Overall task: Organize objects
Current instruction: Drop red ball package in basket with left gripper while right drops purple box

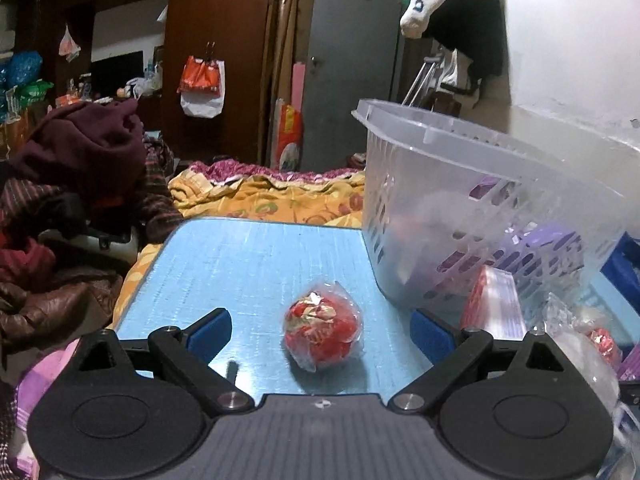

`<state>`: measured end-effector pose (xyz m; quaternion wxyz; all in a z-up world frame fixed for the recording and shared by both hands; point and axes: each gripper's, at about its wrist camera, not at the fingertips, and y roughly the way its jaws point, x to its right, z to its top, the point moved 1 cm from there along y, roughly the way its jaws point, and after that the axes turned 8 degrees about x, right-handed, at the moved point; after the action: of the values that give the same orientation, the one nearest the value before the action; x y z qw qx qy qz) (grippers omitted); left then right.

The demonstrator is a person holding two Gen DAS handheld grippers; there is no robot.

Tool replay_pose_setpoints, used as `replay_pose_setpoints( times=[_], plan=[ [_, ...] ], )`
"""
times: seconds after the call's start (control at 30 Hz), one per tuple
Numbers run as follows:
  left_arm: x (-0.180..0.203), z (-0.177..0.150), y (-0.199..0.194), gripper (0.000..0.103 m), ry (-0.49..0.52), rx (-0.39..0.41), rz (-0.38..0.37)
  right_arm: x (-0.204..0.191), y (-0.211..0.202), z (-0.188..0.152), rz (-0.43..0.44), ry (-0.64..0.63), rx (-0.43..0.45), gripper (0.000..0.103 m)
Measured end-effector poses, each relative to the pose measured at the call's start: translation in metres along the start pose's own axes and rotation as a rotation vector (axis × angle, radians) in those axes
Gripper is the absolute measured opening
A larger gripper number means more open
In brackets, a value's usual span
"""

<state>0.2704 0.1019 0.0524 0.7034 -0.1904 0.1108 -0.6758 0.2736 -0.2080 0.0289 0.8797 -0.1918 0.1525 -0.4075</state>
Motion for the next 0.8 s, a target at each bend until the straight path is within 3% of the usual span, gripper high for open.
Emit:
replay_pose_setpoints(
  times=[0.07, 0.13, 0.17, 0.23, 0.37, 0.4, 0.6, 0.8],
  plan=[
    [0.001, 0.000, 0.006, 0.088, -0.002, -0.017, 0.018, 0.001, -0.007, 0.000, -0.007, 0.006, 0.026, 0.052],
    [0.004, -0.004, 0.011, 0.050, 0.024, -0.057, 0.038, 0.003, -0.012, 0.000, -0.023, -0.002, 0.044, 0.052],
    [0.007, -0.003, 0.008, 0.047, 0.049, -0.050, 0.064, 0.004, -0.016, -0.001, -0.027, -0.002, 0.052, 0.052],
    [0.008, -0.005, -0.002, 0.047, 0.033, -0.020, 0.025, 0.006, -0.024, -0.002, -0.044, -0.002, 0.086, 0.052],
    [0.019, -0.013, -0.043, 0.047, 0.002, 0.116, -0.085, 0.005, -0.034, -0.002, -0.134, -0.041, 0.164, 0.052],
    [0.023, -0.017, -0.055, 0.047, -0.005, 0.153, -0.132, 0.005, -0.035, -0.002, -0.130, -0.041, 0.174, 0.052],
    [0.032, -0.029, -0.098, 0.047, 0.002, 0.347, -0.260, 0.006, -0.041, -0.002, -0.132, -0.039, 0.234, 0.052],
    [0.033, -0.031, -0.102, 0.047, 0.018, 0.382, -0.281, 0.007, -0.048, -0.002, -0.149, -0.025, 0.287, 0.052]
  ],
)
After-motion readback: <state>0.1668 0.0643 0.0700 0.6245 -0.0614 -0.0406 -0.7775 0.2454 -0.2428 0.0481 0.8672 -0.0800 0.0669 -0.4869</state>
